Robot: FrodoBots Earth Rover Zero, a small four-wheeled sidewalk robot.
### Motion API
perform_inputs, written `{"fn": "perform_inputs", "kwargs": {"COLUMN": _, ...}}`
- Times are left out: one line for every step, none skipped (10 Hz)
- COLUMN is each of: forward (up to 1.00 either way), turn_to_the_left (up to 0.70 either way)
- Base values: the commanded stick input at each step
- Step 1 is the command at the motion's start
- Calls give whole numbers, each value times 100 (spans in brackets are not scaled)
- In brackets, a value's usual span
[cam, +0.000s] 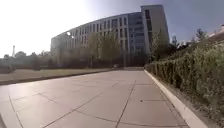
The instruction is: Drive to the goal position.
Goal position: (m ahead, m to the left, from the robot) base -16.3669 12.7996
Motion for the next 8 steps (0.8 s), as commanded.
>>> {"fn": "perform_inputs", "kwargs": {"forward": 4, "turn_to_the_left": 0}}
{"fn": "perform_inputs", "kwargs": {"forward": 4, "turn_to_the_left": 0}}
{"fn": "perform_inputs", "kwargs": {"forward": 4, "turn_to_the_left": 0}}
{"fn": "perform_inputs", "kwargs": {"forward": 4, "turn_to_the_left": 0}}
{"fn": "perform_inputs", "kwargs": {"forward": 4, "turn_to_the_left": 0}}
{"fn": "perform_inputs", "kwargs": {"forward": 4, "turn_to_the_left": 0}}
{"fn": "perform_inputs", "kwargs": {"forward": 4, "turn_to_the_left": 0}}
{"fn": "perform_inputs", "kwargs": {"forward": 4, "turn_to_the_left": 0}}
